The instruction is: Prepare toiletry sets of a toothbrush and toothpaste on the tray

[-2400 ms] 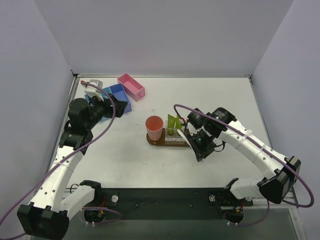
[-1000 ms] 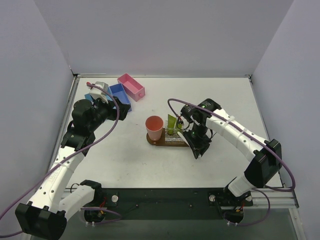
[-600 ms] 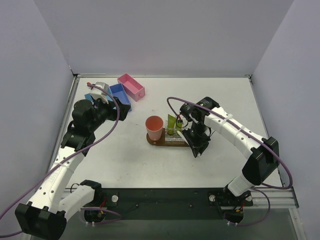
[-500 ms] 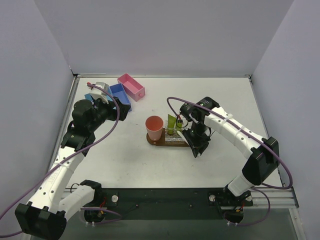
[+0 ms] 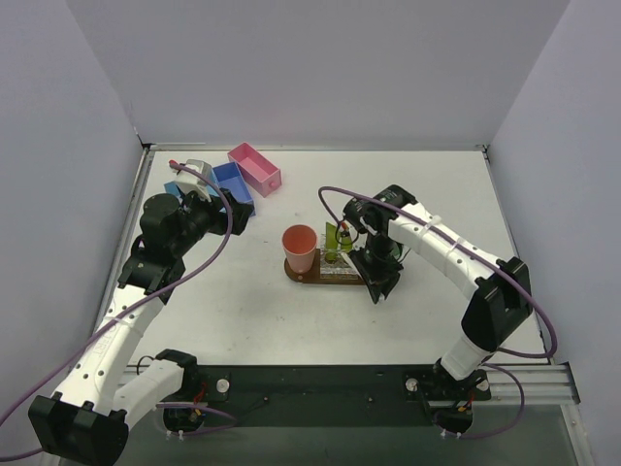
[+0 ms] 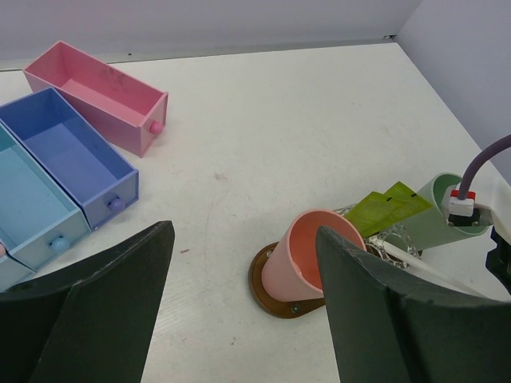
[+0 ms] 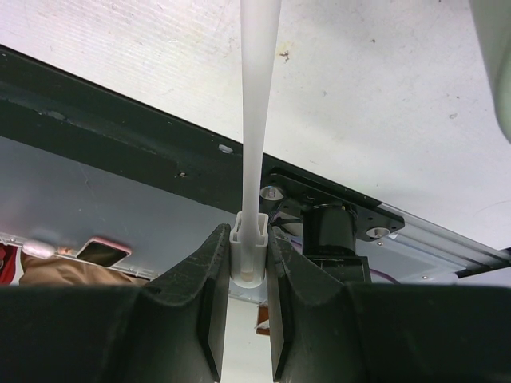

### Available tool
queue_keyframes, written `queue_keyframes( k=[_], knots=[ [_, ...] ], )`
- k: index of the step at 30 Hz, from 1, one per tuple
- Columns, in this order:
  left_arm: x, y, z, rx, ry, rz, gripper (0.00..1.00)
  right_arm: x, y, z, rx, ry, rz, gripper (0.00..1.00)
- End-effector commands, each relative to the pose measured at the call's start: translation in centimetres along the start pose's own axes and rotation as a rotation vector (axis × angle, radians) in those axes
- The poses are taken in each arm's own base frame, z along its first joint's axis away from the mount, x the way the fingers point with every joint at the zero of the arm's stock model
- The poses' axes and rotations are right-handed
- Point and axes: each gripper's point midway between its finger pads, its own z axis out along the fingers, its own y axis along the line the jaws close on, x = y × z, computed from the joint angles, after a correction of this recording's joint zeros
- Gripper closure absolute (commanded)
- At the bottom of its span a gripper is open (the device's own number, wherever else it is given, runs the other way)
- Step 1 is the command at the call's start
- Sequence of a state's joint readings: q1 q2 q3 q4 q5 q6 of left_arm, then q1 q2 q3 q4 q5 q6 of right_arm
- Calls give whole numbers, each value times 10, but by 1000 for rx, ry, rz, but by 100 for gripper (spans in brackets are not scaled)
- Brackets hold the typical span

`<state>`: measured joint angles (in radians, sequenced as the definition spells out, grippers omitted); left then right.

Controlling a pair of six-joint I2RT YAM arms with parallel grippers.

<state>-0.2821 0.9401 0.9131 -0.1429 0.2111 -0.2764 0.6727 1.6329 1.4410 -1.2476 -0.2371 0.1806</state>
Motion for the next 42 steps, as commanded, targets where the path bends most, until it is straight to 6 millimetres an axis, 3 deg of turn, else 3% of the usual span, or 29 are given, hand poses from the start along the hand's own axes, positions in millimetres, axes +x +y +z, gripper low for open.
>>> queue_keyframes(
  k=[1,22,42],
  knots=[
    [-13,-4,-5,6,-42,24,18,4,-2,-10,5,21,4,96],
    [-12,-3,-4,-1,-40,25,18,-13,-3,-5,20,6,-2,87],
    [-10,-1,-4,-9,-35,26,18,-20,-7,-14,47,-55,-6,63]
  ],
)
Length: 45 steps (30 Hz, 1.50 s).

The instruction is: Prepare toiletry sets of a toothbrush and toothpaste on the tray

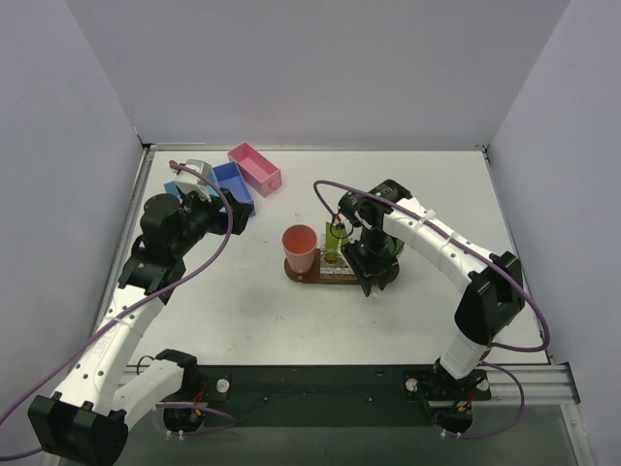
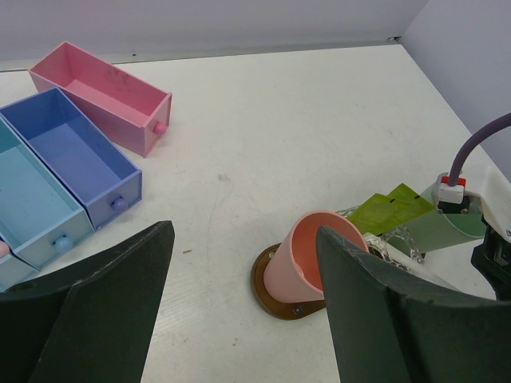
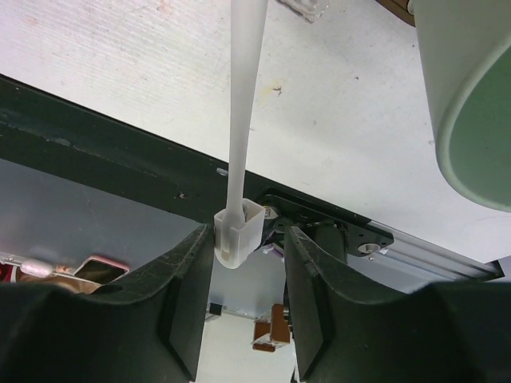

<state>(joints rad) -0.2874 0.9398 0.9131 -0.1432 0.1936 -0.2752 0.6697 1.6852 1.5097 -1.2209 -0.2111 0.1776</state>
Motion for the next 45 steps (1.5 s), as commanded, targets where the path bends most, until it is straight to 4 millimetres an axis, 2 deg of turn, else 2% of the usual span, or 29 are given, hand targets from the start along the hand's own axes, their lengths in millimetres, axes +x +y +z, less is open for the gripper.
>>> queue_keyframes(
  k=[1,9,14,18,24,28,35,45],
  knots=[
    [-9,-2,-4,4,-31,24,18,4,-6,-12,29,-9,-2,62],
    [-8,-2,-3,2,-27,25,18,6,-2,-22,23,-93,-24,57],
    [-8,-2,-3,5,-26,25,18,8,3,-22,42,-159,-40,56],
    [-6,-2,-2,7,-23,23,18,12,1,-21,159,-222,-83,55],
    [-6,-3,-2,12,-23,20,18,9,-17,-21,311,-323,-55,54],
    [-5,-3,-1,13,-21,20,18,7,-10,-20,306,-382,-81,54],
    [-4,-3,-1,16,-20,18,18,11,-1,-10,293,-387,-129,54],
    [-3,-2,1,16,-14,15,18,9,-7,-2,368,-382,-153,57]
  ],
)
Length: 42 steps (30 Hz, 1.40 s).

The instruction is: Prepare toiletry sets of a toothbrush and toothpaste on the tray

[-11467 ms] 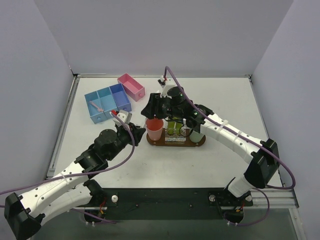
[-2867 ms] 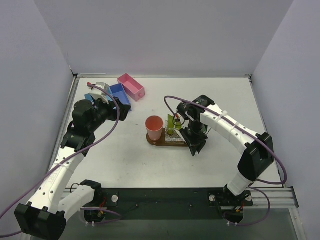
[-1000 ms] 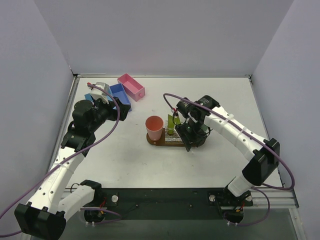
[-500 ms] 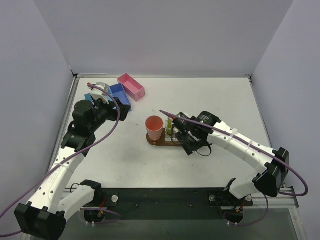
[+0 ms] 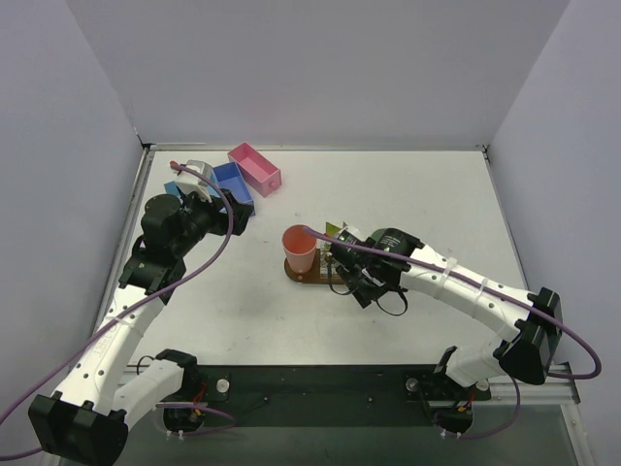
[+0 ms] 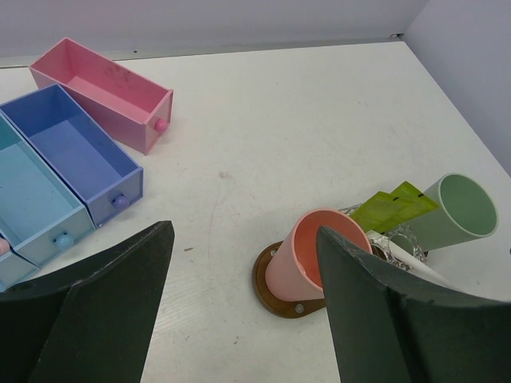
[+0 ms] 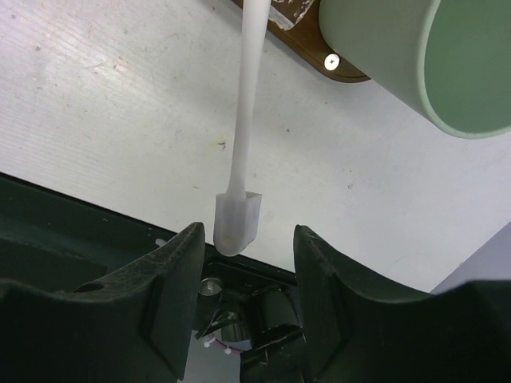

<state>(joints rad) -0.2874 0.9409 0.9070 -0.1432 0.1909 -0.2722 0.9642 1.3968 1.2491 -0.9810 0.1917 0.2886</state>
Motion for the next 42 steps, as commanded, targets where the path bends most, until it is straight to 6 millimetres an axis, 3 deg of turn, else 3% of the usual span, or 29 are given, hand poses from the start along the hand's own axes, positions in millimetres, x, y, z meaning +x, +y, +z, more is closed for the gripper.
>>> queue_keyframes(
  k=[1,18,32,42],
  knots=[
    [-5,-4,1,20,-19,13,18,3,-10,3,78,0,-16,57],
    [-3,-3,2,18,-14,11,18,5,-8,14,134,13,-69,73],
    [-5,-4,1,21,-18,12,18,3,-13,-1,167,54,-51,86],
    [-7,-5,-2,19,-27,17,18,0,-15,-11,185,113,-69,87]
  ],
)
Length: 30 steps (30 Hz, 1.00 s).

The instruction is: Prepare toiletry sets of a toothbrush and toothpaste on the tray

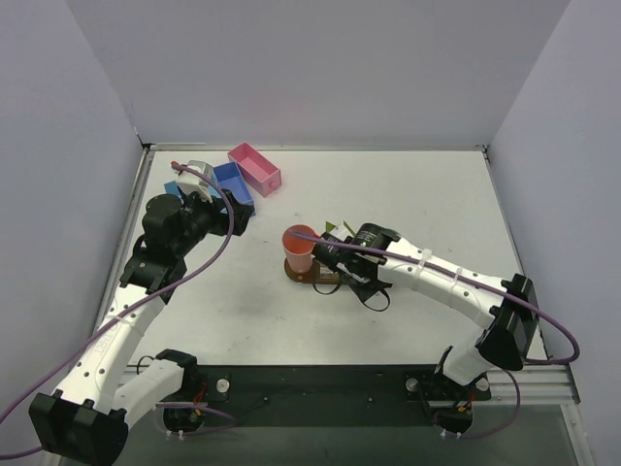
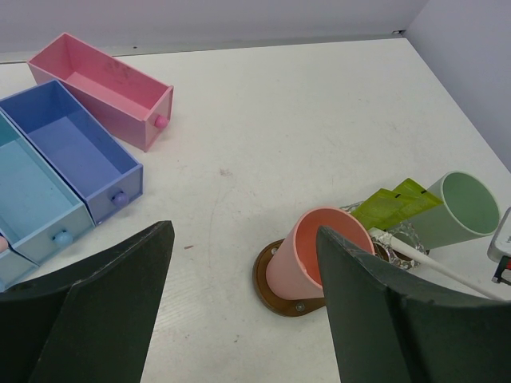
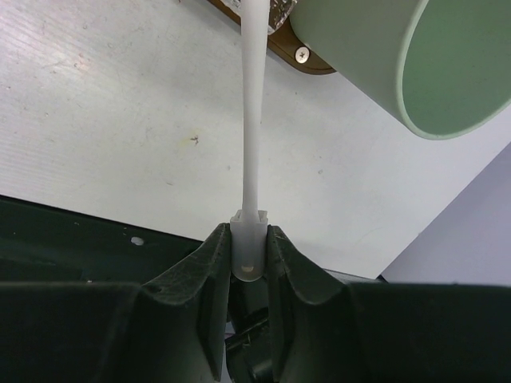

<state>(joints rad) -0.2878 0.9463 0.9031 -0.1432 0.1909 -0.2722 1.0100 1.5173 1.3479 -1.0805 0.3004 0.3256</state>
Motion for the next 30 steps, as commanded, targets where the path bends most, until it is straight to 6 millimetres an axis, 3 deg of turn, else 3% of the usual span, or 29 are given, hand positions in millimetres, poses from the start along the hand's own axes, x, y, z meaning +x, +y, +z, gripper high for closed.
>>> queue_keyframes(
  k=[1,11,30],
  knots=[
    [-10,-7,-3,22,-35,21,18,7,-10,-8,57,58,-24,87],
    [-8,-13,-4,34,-29,28,18,-1,-6,-11,43,84,-38,87],
    [-5,-19,-4,38,-17,47,18,-12,-9,1,60,144,-37,83]
  ],
)
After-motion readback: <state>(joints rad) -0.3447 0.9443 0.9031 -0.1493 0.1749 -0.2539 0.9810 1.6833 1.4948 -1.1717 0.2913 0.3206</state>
